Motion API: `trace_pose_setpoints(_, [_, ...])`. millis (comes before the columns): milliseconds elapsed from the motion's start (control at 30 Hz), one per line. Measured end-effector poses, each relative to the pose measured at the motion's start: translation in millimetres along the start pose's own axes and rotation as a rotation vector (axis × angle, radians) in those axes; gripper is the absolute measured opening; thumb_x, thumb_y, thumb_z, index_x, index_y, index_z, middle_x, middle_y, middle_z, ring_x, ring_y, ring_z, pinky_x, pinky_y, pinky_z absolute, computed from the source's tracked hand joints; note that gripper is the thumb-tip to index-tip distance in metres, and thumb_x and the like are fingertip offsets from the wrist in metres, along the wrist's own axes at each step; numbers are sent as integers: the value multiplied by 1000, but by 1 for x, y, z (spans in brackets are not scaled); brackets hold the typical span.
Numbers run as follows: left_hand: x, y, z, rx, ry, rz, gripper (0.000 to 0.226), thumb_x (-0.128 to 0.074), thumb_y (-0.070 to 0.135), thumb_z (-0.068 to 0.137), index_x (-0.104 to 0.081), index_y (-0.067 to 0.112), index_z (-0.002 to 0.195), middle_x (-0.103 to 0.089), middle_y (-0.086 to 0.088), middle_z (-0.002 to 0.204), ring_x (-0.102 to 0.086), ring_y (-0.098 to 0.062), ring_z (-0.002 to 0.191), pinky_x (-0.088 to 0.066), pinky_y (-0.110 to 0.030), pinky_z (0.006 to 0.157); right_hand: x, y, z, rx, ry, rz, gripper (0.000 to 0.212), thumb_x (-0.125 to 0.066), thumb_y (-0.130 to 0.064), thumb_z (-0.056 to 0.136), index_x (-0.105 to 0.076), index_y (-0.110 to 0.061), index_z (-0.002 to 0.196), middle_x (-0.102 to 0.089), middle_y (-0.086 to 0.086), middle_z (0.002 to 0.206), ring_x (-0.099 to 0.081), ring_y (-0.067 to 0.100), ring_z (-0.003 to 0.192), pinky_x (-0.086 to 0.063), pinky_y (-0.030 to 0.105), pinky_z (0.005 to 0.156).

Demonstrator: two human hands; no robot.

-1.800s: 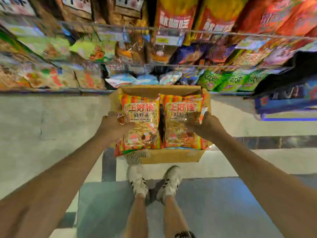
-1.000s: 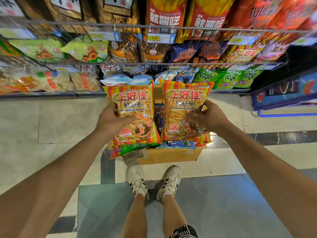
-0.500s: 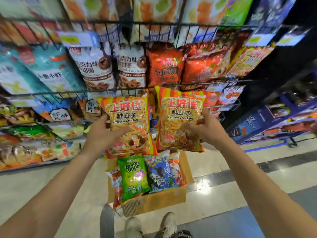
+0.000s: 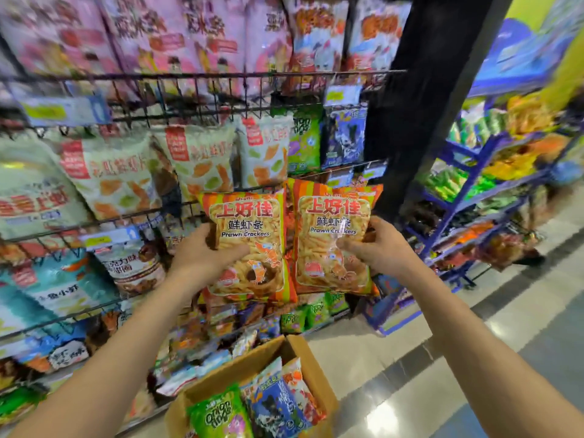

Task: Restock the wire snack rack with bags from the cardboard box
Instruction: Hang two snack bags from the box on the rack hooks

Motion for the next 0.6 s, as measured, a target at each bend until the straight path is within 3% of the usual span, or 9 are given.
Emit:
trace_pose_setpoints(100, [-31,22,14,-23,-29,-21,112,-85,64,61,-38,20,152,-51,4,147,-52,-25,130,-47,-45,106,30,11,13,-1,40,11,49,-83,-58,68,-62,-28,100,-74,-5,90,-73,16,80,-60,43,76])
trace_pose_setpoints(167, [-53,35,22,7,-22,-26,88,-86,50,71,-47,19,144,-57,9,127,-54,-22,122,-44,-37,102,47,24,27,-5,39,20,42,-84,-50,72,-61,-29,99,-73,-5,89,-73,18,81,-59,41,74])
trace_pose_setpoints(233, [-79,45,29,17,-12,-8,68,-87,52,68,-57,27,123,-63,15,111,-61,-18,111,-47,-34,94,62,42,45,4,21,50,44,-84,-51,70,-61,-29,101,-74,-5,91,-73,17,81,-61,44,76])
trace_pose_setpoints(267, [-92,46,36,39,-13,-3,73,-88,61,59,-58,26,116,-68,13,112,-65,-19,108,-50,-37,95,69,52,56,7,13,59,47,-84,-52,69,-61,-29,103,-75,-5,93,-74,16,81,-61,47,79])
trace_pose_setpoints(333, [-121,45,54,67,26,-13,109,-84,78,41,-57,23,131,-69,6,125,-67,-23,110,-54,-46,97,85,74,81,16,-5,70,51,-85,-53,66,-61,-29,104,-75,-5,95,-74,16,82,-61,50,80])
trace_pose_setpoints(367, [-136,43,65,91,44,-16,115,-84,80,38,-56,22,134,-69,3,127,-68,-24,110,-54,-49,96,93,86,96,20,-14,73,54,-85,-55,64,-61,-29,103,-75,-4,95,-74,17,83,-60,51,78])
trace_pose_setpoints(500, [-200,61,82,197,67,13,51,-92,46,61,-69,23,100,-78,4,94,-74,-20,88,-59,-49,87,120,130,154,41,-92,75,62,-85,-56,60,-56,-26,107,-72,-3,102,-71,19,90,-61,51,79])
trace_pose_setpoints(600, [-245,71,100,271,93,-15,38,-92,31,66,-72,19,96,-77,1,88,-74,-21,82,-61,-43,78,134,159,194,58,-155,95,62,-91,-35,66,-53,-21,114,-69,-7,106,-67,8,94,-59,31,76])
Point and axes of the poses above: each hand's wrist, its own z-axis towards the middle knuckle, its own x-axis out of the back of the hand, y = z × x, the point moved 4 cm from there along z, towards the middle knuckle
